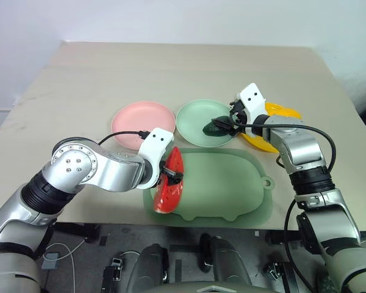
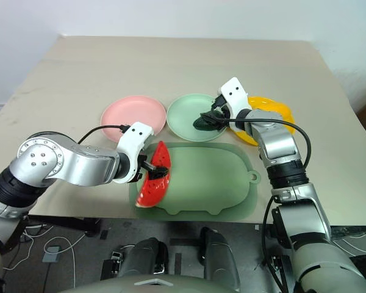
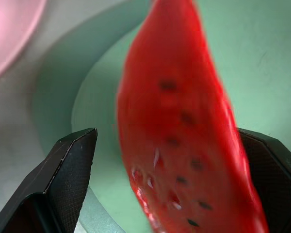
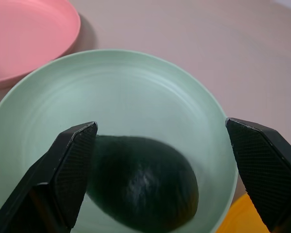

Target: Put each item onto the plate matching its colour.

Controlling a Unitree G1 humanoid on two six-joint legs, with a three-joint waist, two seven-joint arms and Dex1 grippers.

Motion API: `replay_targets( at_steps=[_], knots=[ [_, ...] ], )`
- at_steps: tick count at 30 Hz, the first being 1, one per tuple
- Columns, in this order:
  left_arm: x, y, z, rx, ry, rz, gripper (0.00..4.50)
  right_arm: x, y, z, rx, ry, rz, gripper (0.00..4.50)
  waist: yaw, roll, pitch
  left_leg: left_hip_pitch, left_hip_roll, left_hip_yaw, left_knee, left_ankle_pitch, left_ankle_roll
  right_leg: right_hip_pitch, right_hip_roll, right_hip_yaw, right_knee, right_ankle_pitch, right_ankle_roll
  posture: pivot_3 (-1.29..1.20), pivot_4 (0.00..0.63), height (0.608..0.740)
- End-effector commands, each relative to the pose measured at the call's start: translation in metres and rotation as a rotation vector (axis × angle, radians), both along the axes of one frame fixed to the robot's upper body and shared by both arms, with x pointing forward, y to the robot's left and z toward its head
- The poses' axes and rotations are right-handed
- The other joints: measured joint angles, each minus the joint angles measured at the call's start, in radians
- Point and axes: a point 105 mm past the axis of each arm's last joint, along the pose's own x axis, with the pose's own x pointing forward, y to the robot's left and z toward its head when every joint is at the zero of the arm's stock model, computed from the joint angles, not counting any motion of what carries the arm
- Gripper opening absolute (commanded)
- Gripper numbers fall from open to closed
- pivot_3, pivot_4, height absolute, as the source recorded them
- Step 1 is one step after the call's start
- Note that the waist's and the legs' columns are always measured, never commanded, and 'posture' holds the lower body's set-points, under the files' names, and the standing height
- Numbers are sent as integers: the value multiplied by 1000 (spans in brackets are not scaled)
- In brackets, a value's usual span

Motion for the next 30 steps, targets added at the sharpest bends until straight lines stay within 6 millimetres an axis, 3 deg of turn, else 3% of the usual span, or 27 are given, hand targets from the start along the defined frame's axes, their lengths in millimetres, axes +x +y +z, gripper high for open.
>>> replay_targets(
  at_steps=[1, 4, 10, 13, 16, 19, 22, 26, 30],
  knots=[
    [4, -1, 8, -11, -24, 3, 3617, -2, -1, 17, 25, -63, -9, 4500, 1, 0, 0, 0, 0, 0, 0, 0, 0, 0, 0, 0, 0, 0, 0, 0, 150, 740],
    [5, -3, 9, -19, -25, 4, 2851, -3, -1, 18, 26, -66, -12, 4500, 1, 0, 0, 0, 0, 0, 0, 0, 0, 0, 0, 0, 0, 0, 0, 0, 150, 740],
    [8, -13, 30, -84, -91, -31, 2736, -2, -4, 22, 29, -76, -26, 4500, 2, 0, 0, 0, 0, 0, 0, 0, 0, 0, 0, 0, 0, 0, 0, 0, 150, 740],
    [21, -15, 56, -140, -205, -17, 2735, -2, -5, 24, 31, -83, -33, 4500, 1, 0, 0, 0, 0, 1, 0, 0, 0, 0, 0, 0, 0, 0, 0, 0, 150, 740],
    [42, 0, 87, -186, -322, 61, 2735, -3, -8, 28, 35, -93, -44, 4500, 0, 0, 0, 0, -1, 2, 0, 0, 0, 0, 1, -1, 0, 0, 0, 0, 150, 740],
    [68, 26, 99, -151, -392, 172, 2735, -4, -11, 33, 55, -97, -54, 4500, 0, 0, 0, 0, -1, 3, 0, 0, 0, 0, 1, -1, -1, 0, 0, 0, 150, 740],
    [100, 53, 98, -42, -446, 272, 2735, -7, -9, 37, 88, -99, -51, 4500, -1, 0, 0, 0, -1, 3, 0, 0, 0, 1, 1, -1, -1, 0, 0, 0, 150, 740],
    [130, 65, 71, 4, -396, 328, 2735, -14, -10, 36, 92, -100, -49, 4500, 2, 0, 0, 0, 0, 4, -1, 0, -1, 1, 2, -1, -1, 0, 0, 0, 150, 740],
    [142, 65, 56, 6, -367, 332, 2735, -21, -18, 32, 87, -93, -77, 4500, 1, 0, 0, -2, 0, 4, -1, 0, -1, 0, 2, -2, -1, 0, 1, 0, 150, 740]
  ],
)
